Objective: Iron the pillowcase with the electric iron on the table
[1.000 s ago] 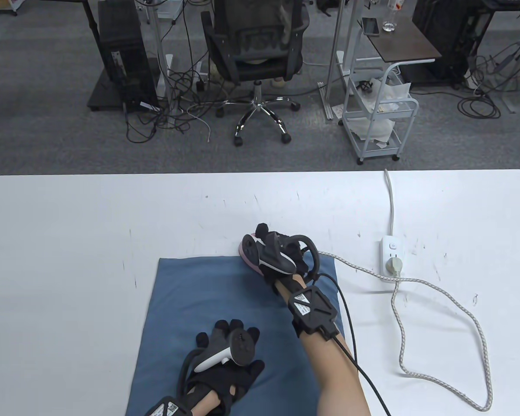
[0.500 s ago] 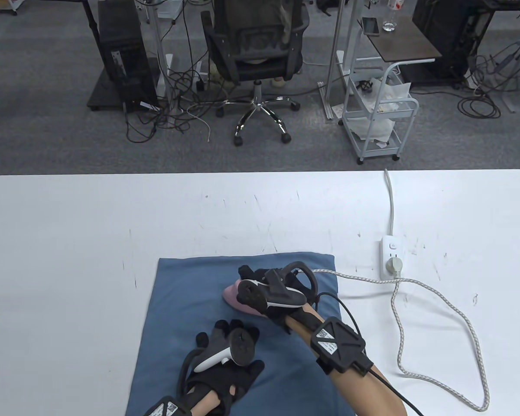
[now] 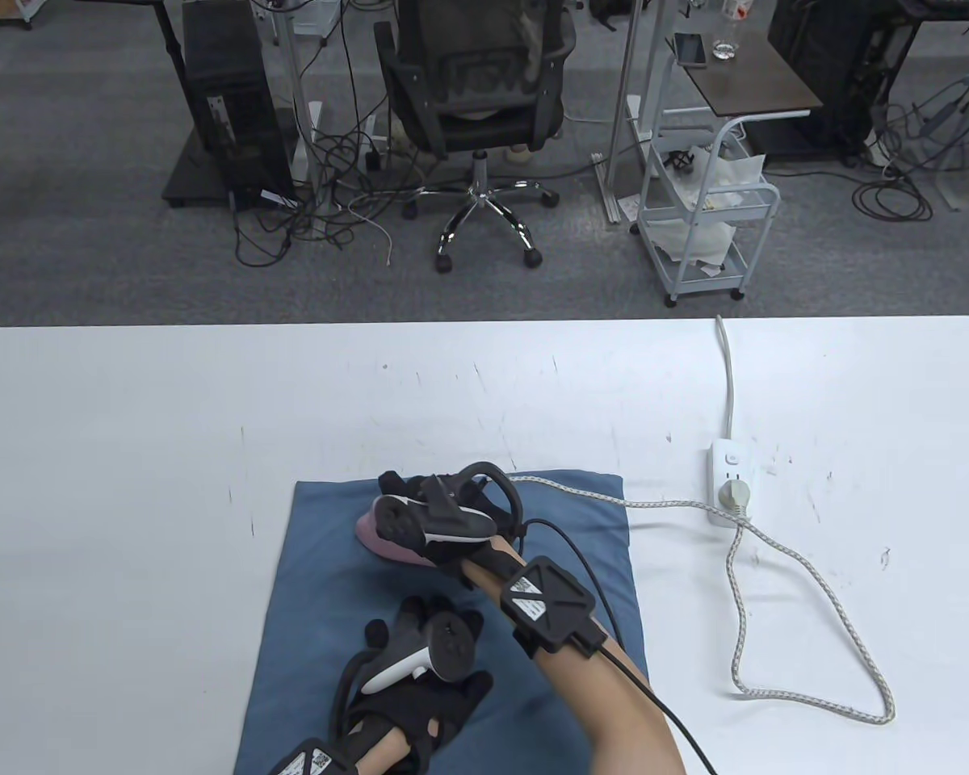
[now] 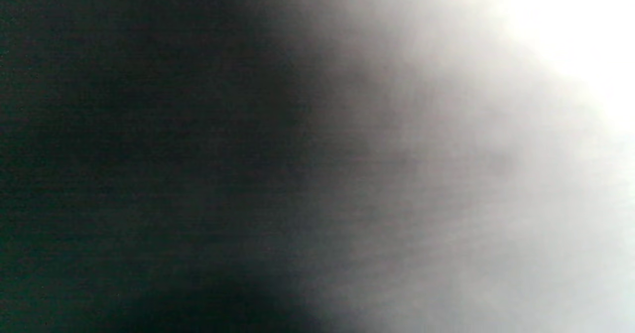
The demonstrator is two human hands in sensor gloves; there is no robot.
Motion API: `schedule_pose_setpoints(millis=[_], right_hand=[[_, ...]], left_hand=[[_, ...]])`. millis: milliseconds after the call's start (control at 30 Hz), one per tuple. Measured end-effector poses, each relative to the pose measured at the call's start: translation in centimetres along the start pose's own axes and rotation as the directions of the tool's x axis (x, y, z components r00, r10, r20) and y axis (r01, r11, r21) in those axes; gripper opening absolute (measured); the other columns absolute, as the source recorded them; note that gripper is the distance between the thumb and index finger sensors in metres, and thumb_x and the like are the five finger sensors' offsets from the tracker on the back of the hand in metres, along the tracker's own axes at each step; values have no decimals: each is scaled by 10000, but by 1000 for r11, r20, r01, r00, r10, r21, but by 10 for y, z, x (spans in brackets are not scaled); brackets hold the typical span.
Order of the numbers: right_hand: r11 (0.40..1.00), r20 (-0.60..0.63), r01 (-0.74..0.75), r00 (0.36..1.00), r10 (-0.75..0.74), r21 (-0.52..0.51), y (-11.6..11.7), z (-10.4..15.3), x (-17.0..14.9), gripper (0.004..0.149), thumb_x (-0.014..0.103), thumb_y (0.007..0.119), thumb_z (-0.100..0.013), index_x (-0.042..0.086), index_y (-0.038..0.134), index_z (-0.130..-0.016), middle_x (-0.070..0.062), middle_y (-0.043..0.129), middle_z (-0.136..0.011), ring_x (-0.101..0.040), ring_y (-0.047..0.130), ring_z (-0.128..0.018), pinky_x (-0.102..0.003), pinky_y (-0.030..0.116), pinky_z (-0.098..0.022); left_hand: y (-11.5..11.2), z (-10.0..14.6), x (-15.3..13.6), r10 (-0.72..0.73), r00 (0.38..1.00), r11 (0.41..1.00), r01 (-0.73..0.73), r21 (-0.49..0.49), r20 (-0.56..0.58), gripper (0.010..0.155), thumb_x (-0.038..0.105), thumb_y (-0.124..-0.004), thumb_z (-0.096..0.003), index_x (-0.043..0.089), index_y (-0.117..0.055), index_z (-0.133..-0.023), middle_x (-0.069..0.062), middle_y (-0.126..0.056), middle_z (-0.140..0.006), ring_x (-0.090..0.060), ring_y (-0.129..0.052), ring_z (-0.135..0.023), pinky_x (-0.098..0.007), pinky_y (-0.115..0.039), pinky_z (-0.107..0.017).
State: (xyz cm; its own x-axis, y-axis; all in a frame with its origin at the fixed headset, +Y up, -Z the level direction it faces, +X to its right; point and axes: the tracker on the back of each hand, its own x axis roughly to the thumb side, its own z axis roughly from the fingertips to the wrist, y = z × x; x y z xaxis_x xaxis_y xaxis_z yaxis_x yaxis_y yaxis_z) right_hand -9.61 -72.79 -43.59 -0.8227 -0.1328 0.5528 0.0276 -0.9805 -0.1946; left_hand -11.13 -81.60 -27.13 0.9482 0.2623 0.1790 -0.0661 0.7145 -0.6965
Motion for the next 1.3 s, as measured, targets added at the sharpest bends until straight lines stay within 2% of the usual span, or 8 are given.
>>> schedule_pose_setpoints(millis=[100,200,500,767,1300], right_hand=[[999,-84,-33,996,33,5,3,-21,1,687,568,674,-474,168,606,-1028,91,919,-538,-73,949,-354,-371,889,-460],[1000,-140,-22,990,24,17,5,-31,-4,684,572,675,-475,173,611,-1027,92,917,-535,-69,947,-348,-366,891,-454],[999,-179,-20,983,28,47,6,-29,-12,683,570,677,-466,174,620,-1020,84,924,-491,-67,937,-292,-360,902,-399],[996,-267,-44,961,64,79,6,2,-55,690,566,676,-460,164,619,-1018,75,931,-477,-74,942,-276,-369,905,-384],[989,-501,-46,858,110,139,5,94,-170,688,562,691,-450,159,635,-1004,62,941,-476,-89,951,-279,-383,903,-388]], left_hand=[[0,0,0,0,1000,1000,0,0,0,755,648,-335,-479,412,201,-956,10,373,-972,-347,370,-883,-697,153,-571],[0,0,0,0,1000,1000,0,0,0,754,649,-335,-479,414,200,-955,13,373,-972,-345,371,-884,-696,153,-571],[0,0,0,-1,1000,1000,1,0,0,755,649,-335,-479,413,201,-956,10,373,-973,-346,371,-884,-696,152,-572],[0,0,0,-1,1000,1000,1,1,-1,754,649,-334,-480,413,200,-956,11,372,-973,-346,369,-885,-696,152,-573],[1,0,0,-1,1000,1000,1,1,0,753,649,-335,-479,414,198,-956,12,371,-974,-346,368,-885,-696,151,-573]])
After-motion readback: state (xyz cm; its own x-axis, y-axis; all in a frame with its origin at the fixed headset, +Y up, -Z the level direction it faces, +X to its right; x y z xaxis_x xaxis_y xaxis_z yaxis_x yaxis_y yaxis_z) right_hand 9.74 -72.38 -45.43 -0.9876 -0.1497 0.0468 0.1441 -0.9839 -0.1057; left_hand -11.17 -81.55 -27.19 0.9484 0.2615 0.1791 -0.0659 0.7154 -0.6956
